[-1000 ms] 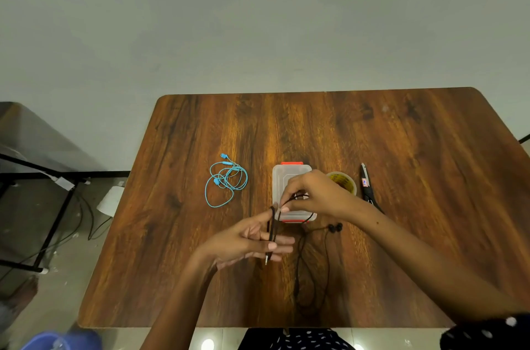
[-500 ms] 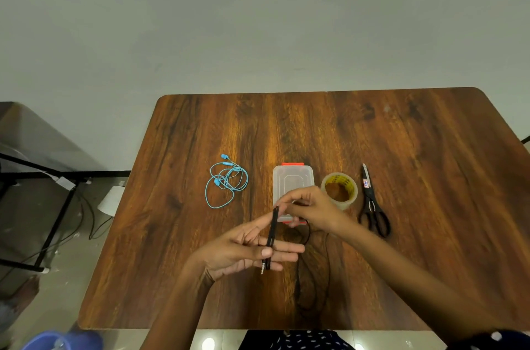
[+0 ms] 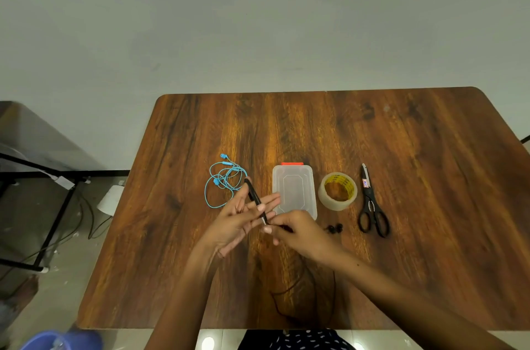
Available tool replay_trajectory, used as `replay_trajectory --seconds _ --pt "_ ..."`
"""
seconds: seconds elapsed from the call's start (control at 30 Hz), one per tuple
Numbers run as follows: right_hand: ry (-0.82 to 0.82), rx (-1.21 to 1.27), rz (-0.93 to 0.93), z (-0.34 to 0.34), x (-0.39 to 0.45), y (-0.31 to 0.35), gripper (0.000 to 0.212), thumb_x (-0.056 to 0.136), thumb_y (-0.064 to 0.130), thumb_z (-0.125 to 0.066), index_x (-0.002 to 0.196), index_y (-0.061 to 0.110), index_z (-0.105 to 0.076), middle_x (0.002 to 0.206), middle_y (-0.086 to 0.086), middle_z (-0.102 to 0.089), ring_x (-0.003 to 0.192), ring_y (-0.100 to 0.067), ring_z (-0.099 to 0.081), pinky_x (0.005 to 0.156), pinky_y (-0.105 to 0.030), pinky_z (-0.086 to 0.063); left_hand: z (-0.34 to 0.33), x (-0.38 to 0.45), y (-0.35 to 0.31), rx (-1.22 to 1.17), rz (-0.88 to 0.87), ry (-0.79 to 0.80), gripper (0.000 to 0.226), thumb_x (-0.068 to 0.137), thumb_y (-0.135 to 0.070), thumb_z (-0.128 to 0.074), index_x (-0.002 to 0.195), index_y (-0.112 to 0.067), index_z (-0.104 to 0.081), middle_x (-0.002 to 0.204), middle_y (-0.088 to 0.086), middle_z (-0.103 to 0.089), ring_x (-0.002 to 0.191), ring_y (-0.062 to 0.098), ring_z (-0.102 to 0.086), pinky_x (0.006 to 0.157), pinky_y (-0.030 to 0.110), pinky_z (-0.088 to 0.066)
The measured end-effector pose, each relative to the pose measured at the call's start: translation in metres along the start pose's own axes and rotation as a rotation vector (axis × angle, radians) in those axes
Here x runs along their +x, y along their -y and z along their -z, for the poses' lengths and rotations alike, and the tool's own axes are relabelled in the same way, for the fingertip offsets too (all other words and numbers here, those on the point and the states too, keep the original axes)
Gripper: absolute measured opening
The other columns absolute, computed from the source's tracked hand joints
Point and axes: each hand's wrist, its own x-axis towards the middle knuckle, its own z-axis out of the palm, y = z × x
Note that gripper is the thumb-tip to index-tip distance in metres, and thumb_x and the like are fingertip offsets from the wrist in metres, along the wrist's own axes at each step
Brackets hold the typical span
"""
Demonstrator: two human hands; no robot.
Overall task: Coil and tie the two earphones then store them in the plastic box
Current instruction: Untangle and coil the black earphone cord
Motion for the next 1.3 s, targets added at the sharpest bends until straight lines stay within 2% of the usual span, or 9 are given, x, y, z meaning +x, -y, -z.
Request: replay_trajectory --seconds 0.23,0.4,0.5,0.63,0.83,1.03,1.1,1.2,1.3 --pt "0.022 -0.526 0.167 0.029 0.008 0.01 0.018 0.088 0.032 -0.062 0.101 0.024 -0.073 0.101 0.01 -0.072 0.084 -0.002 -0.062 0.06 -0.006 -0.03 -0.002 0.001 -0.002 0.323 0.073 0.031 0.069 0.091 0.008 -0.05 0.143 -0.023 -0.019 0.121 0.014 -0.065 0.111 0.022 -0.063 0.087 0.029 -0.052" --pt "0.078 -0.594 0.197 0.065 0.023 0.016 0.01 0.079 0.034 -0.071 0.088 0.029 -0.075 0.086 0.011 -0.066 0.075 0.0 -0.048 0.061 -0.023 -0.042 -0.007 0.0 -0.005 0.48 0.193 0.187 0.067 0.09 0.009 -0.052 0.145 -0.021 -0.025 0.126 0.013 -0.06 0.112 0.02 -0.061 0.088 0.029 -0.051" --pt "0.151 -0.424 0.216 0.078 0.032 0.015 0.009 0.078 0.026 -0.074 0.087 0.024 -0.076 0.084 0.008 -0.065 0.072 -0.005 -0.052 0.068 -0.033 -0.047 -0.008 -0.005 -0.007 0.452 0.273 0.298 0.066 0.09 0.008 -0.052 0.137 -0.034 -0.032 0.136 0.014 -0.053 0.123 0.025 -0.054 0.095 0.033 -0.049" --pt "0.106 -0.174 0.253 0.083 0.037 0.009 0.01 0.076 0.015 -0.077 0.086 0.012 -0.077 0.083 -0.002 -0.07 0.076 -0.014 -0.061 0.069 -0.033 -0.049 -0.009 -0.009 -0.009 0.397 0.338 0.441 0.072 0.092 0.008 -0.049 0.146 -0.028 -0.021 0.138 0.022 -0.049 0.126 0.032 -0.051 0.102 0.038 -0.045" --pt "0.028 0.063 0.203 0.08 0.041 -0.008 0.009 0.078 0.012 -0.074 0.087 0.01 -0.075 0.085 0.002 -0.071 0.084 -0.014 -0.066 0.078 -0.03 -0.052 -0.014 -0.017 -0.005 0.272 0.299 0.533 0.066 0.093 0.009 -0.041 0.139 -0.037 -0.029 0.134 0.016 -0.055 0.129 0.031 -0.048 0.103 0.034 -0.043" --pt "-0.086 0.29 0.036 0.052 0.03 -0.027 0.01 0.087 0.013 -0.065 0.092 0.015 -0.074 0.084 0.005 -0.073 0.074 -0.014 -0.062 0.056 -0.019 -0.048 -0.011 -0.019 -0.006 0.174 0.267 0.441 0.066 0.089 0.002 -0.044 0.142 -0.031 -0.022 0.131 0.013 -0.058 0.127 0.028 -0.051 0.097 0.029 -0.046" --pt "-0.115 0.365 0.0 0.039 0.024 -0.031 0.012 0.088 0.011 -0.063 0.09 0.017 -0.073 0.081 0.007 -0.073 0.072 -0.012 -0.062 0.057 -0.019 -0.048 -0.01 -0.017 -0.005 0.142 0.251 0.399 0.064 0.089 0.002 -0.045 0.141 -0.031 -0.025 0.131 0.014 -0.058 0.126 0.028 -0.051 0.095 0.029 -0.047" --pt "-0.144 0.443 -0.071 0.016 0.015 -0.034 0.015 0.089 0.005 -0.059 0.095 0.006 -0.072 0.091 -0.011 -0.072 0.083 -0.019 -0.064 0.069 -0.023 -0.051 -0.008 -0.016 0.002 0.045 0.225 0.363 0.069 0.088 -0.001 -0.055 0.141 -0.032 -0.025 0.135 0.019 -0.053 0.128 0.031 -0.049 0.095 0.031 -0.048" --pt "-0.145 0.443 -0.166 -0.005 0.009 -0.037 0.021 0.09 -0.006 -0.051 0.099 -0.003 -0.069 0.091 -0.029 -0.067 0.073 -0.024 -0.062 0.056 -0.024 -0.049 -0.006 -0.013 0.01 -0.037 0.184 0.297 0.079 0.079 -0.009 -0.071 0.14 -0.032 -0.028 0.134 0.021 -0.054 0.127 0.031 -0.05 0.096 0.033 -0.049"
